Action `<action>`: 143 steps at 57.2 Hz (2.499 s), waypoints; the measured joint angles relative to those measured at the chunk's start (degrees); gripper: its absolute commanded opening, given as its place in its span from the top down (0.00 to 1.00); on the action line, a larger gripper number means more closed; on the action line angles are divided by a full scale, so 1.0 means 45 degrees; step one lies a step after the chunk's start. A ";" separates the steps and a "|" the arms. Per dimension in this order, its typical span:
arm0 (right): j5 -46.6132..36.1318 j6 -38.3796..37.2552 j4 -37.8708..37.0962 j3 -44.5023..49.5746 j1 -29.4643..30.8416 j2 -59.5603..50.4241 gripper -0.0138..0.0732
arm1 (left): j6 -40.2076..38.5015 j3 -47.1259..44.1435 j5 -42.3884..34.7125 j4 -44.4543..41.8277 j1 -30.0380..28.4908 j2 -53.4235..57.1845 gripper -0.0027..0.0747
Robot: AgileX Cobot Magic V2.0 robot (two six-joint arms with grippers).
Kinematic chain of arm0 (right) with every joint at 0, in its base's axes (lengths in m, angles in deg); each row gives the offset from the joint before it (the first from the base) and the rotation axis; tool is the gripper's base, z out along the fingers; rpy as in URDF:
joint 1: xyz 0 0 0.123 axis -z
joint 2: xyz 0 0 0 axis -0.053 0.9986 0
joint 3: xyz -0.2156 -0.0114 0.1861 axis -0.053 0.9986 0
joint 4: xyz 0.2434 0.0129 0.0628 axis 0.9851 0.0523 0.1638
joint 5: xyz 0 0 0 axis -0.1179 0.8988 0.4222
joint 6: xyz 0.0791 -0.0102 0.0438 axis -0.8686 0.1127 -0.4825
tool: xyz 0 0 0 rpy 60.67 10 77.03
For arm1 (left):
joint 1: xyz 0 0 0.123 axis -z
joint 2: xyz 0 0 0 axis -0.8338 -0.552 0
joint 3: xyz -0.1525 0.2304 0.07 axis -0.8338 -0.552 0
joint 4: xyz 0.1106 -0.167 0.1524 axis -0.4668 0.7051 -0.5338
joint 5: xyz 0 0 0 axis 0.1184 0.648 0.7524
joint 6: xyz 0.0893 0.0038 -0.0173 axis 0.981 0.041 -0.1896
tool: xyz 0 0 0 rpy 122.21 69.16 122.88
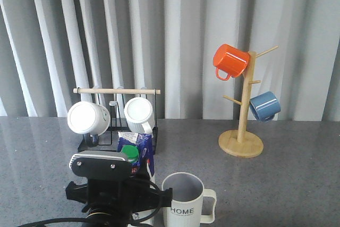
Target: Place milk next to cup
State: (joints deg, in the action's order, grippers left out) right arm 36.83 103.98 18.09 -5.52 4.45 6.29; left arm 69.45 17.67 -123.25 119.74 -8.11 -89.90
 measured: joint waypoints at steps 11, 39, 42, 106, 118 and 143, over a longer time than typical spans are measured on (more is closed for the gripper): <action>0.0000 0.0000 0.0000 0.0000 0.0000 0.0000 0.85 | -0.0300 0.0000 0.0101 0.0090 0.0000 0.0000 0.44; 0.0012 0.0000 0.0000 0.0000 0.0000 0.0000 0.85 | -0.0351 0.0000 0.0616 0.0239 0.0000 0.0000 0.05; 0.0012 0.0000 0.0000 0.0000 0.0000 0.0000 0.85 | -0.0362 0.0000 0.0730 0.0239 0.0000 0.0083 0.05; 0.0012 0.0000 0.0000 0.0000 0.0000 0.0000 0.85 | 0.3876 0.0000 0.3447 0.0234 0.0000 0.9837 0.98; 0.0012 0.0000 0.0000 0.0000 0.0000 0.0000 0.85 | 0.3876 0.0000 0.3434 0.0862 0.0000 1.1102 0.98; 0.0028 0.0000 0.0000 0.0000 0.0000 0.0000 0.85 | 0.3666 0.0000 0.5545 0.0911 0.0000 1.2046 0.98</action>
State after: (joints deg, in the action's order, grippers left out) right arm 36.96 103.98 18.09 -5.52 4.45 6.29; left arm 85.95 17.67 -98.29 123.84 -8.11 -35.69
